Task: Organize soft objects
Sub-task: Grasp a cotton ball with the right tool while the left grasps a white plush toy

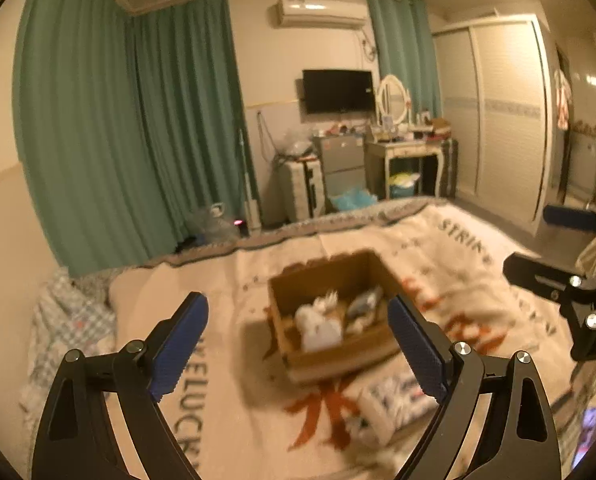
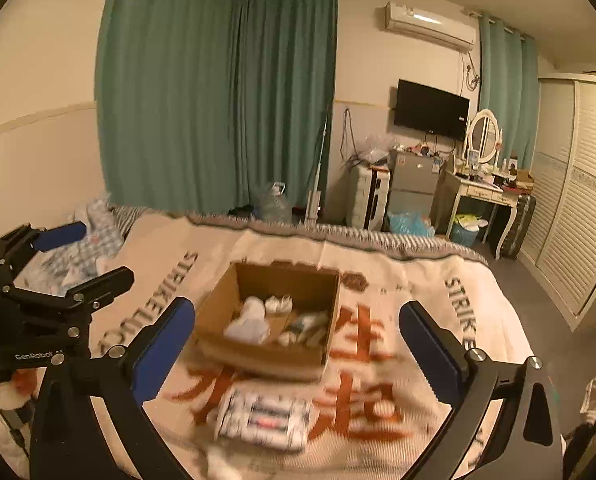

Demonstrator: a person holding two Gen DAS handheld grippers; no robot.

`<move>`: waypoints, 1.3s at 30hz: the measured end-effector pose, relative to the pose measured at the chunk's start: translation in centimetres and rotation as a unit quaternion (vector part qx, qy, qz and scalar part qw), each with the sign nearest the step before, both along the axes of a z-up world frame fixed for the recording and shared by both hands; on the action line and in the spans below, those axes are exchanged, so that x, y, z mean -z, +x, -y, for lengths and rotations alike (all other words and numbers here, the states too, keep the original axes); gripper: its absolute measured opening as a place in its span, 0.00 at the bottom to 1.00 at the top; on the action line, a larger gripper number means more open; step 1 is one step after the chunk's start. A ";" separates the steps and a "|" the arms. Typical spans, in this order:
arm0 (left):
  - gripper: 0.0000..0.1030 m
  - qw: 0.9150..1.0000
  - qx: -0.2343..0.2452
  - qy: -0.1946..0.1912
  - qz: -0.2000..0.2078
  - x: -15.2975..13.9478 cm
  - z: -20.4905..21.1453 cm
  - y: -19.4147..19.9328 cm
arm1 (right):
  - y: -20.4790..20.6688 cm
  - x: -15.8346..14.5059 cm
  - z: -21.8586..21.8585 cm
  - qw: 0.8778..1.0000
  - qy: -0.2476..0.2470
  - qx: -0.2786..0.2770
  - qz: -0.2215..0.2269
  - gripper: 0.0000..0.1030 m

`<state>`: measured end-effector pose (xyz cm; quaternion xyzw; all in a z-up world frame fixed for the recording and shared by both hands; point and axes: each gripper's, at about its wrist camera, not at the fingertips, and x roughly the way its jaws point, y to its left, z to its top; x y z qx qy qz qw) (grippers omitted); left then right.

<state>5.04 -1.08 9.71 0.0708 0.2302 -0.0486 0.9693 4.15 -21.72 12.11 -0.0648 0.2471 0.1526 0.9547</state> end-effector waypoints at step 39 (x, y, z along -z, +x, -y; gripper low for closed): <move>0.88 0.972 0.006 -0.048 -0.231 22.6 3.4 -0.1 | -1.8 23.8 -1.1 0.974 -0.058 -0.014 -0.217 0.36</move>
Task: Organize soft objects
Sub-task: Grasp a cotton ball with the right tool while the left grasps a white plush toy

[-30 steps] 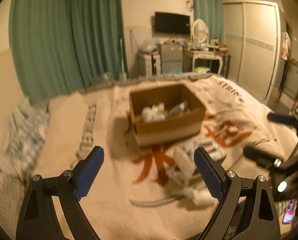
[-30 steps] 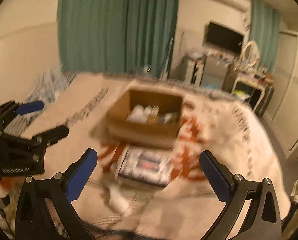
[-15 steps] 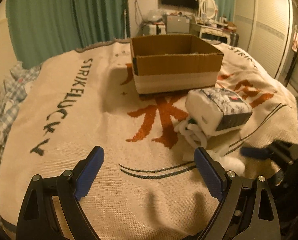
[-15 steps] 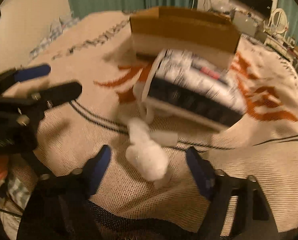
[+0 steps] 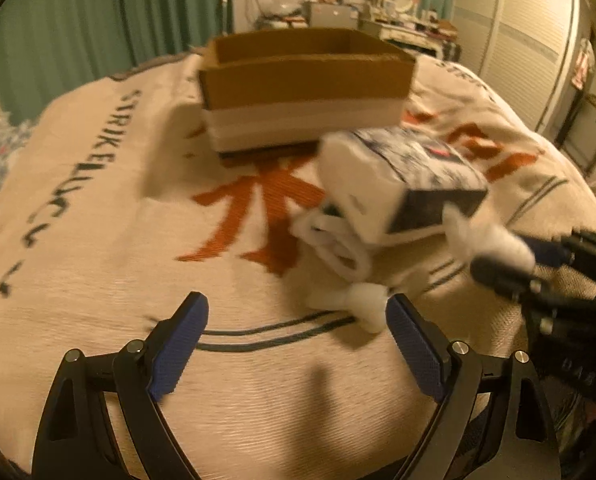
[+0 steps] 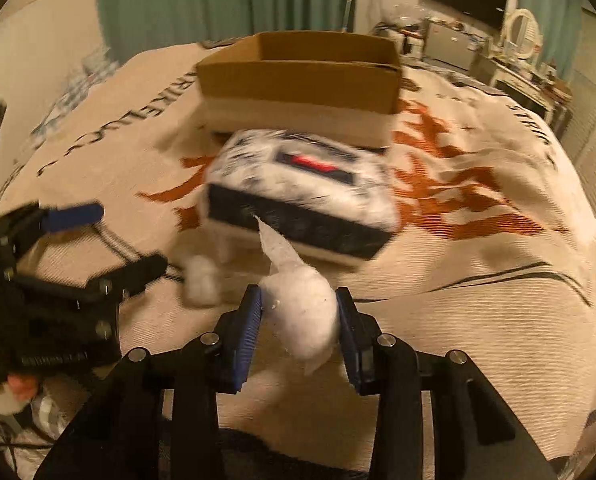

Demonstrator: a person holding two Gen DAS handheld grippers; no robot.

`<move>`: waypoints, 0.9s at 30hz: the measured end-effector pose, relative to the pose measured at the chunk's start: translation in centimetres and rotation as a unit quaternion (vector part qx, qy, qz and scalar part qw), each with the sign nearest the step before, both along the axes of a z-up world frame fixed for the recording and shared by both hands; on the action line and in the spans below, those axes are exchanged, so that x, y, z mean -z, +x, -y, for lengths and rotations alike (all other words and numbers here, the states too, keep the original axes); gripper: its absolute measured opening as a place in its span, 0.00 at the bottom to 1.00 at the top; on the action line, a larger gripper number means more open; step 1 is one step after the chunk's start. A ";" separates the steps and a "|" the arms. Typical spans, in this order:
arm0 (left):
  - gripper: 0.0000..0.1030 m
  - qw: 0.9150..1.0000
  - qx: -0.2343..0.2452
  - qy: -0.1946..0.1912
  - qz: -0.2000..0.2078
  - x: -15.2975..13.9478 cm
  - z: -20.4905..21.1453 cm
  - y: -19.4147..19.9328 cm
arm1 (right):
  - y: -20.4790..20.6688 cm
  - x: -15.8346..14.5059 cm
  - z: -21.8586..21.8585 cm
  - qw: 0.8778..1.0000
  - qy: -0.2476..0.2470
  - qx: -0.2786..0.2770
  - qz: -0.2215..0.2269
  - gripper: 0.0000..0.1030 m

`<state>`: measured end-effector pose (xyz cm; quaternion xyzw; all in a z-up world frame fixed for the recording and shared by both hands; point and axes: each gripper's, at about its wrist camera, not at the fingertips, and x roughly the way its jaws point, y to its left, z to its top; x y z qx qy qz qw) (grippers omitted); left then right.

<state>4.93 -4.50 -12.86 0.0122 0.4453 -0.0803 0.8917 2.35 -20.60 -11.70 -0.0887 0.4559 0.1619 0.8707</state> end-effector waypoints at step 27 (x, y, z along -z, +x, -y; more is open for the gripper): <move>0.31 0.996 0.081 0.006 -0.020 1.7 3.5 -0.1 | 1.5 0.9 1.7 1.000 0.016 0.022 -0.005 0.36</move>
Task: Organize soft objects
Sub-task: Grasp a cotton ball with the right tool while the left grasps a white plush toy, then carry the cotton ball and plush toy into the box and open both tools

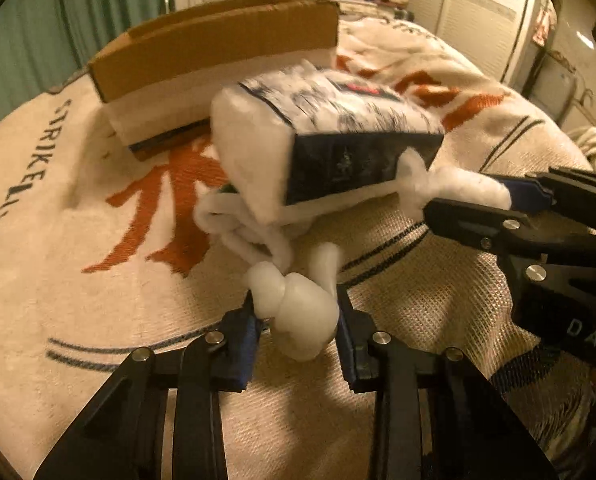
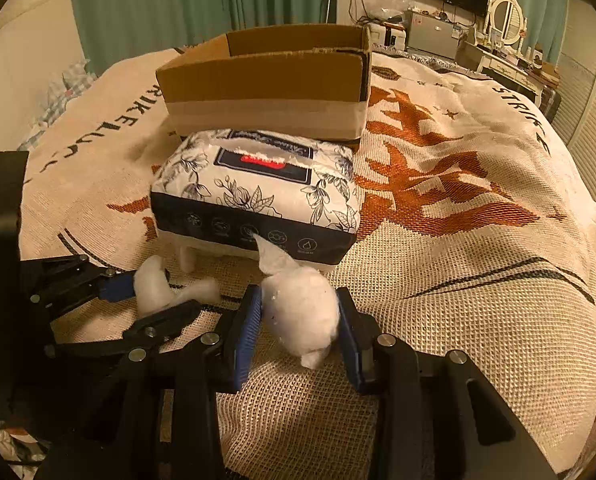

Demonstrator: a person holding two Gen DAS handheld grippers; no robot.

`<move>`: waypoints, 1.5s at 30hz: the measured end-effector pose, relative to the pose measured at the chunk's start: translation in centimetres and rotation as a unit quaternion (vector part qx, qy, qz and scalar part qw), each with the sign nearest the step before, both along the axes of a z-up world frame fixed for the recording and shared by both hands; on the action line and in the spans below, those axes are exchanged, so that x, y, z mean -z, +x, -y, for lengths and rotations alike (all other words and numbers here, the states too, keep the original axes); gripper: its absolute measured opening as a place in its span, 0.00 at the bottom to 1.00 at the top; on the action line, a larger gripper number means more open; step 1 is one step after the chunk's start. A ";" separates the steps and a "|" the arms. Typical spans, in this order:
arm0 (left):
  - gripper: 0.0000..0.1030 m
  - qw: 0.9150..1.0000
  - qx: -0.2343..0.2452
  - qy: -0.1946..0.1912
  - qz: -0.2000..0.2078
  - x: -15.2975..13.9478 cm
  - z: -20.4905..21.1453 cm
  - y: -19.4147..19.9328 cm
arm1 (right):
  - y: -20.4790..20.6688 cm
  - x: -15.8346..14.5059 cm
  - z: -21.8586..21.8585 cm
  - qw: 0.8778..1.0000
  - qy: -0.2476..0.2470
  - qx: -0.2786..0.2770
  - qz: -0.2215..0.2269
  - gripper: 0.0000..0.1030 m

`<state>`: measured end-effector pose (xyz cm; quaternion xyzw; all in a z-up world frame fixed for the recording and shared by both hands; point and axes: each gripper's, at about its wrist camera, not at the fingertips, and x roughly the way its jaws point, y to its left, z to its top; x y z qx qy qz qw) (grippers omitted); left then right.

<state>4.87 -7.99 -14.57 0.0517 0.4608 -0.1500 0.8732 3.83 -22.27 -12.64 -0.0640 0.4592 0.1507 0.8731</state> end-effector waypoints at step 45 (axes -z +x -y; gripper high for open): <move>0.32 0.983 -0.085 0.002 0.165 -16.3 -5.0 19.8 | 20.6 -18.0 -2.8 0.984 0.058 -0.034 0.163 0.35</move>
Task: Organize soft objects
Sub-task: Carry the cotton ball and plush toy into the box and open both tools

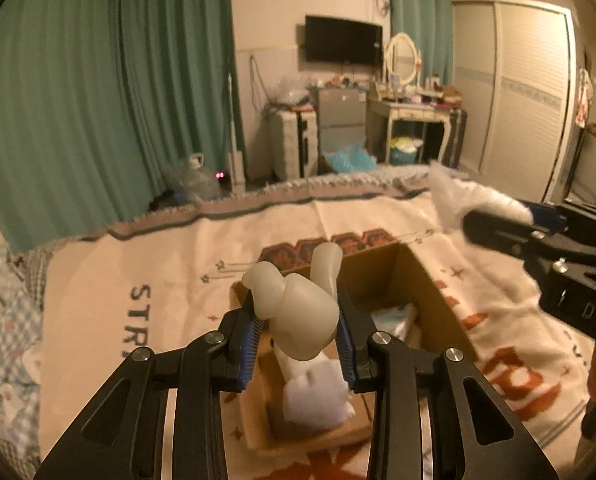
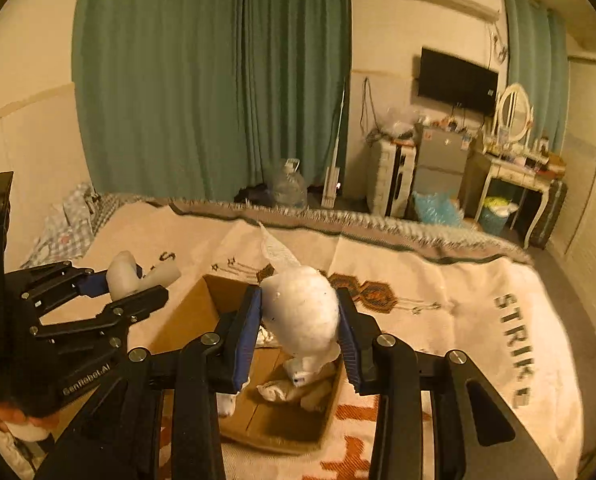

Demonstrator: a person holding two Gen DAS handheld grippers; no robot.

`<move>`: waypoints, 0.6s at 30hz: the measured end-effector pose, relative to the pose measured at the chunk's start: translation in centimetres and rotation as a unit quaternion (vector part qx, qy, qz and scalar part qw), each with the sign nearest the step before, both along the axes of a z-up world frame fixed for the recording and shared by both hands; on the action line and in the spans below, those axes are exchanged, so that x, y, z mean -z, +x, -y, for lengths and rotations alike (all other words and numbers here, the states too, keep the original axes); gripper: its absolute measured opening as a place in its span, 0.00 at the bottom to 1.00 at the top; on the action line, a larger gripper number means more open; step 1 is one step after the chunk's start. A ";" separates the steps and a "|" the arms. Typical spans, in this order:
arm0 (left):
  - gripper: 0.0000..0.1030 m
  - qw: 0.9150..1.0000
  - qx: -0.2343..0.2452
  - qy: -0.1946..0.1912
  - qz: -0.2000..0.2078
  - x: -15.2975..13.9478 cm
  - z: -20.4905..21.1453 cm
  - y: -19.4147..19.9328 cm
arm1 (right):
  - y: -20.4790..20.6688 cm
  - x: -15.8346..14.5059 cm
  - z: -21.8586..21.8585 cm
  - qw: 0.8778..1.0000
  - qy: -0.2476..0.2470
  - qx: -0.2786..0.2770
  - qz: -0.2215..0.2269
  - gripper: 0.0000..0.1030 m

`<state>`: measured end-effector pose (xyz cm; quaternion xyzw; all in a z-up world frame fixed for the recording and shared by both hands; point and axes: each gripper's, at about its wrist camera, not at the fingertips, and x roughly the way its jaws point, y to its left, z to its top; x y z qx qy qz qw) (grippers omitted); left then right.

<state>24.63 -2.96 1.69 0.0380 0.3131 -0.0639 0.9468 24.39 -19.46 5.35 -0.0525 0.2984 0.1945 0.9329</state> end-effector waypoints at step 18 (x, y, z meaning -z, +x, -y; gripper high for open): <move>0.53 0.998 -0.017 0.037 -0.055 7.5 0.7 6.0 | 8.4 10.9 -2.0 0.996 0.015 -0.027 -0.080 0.47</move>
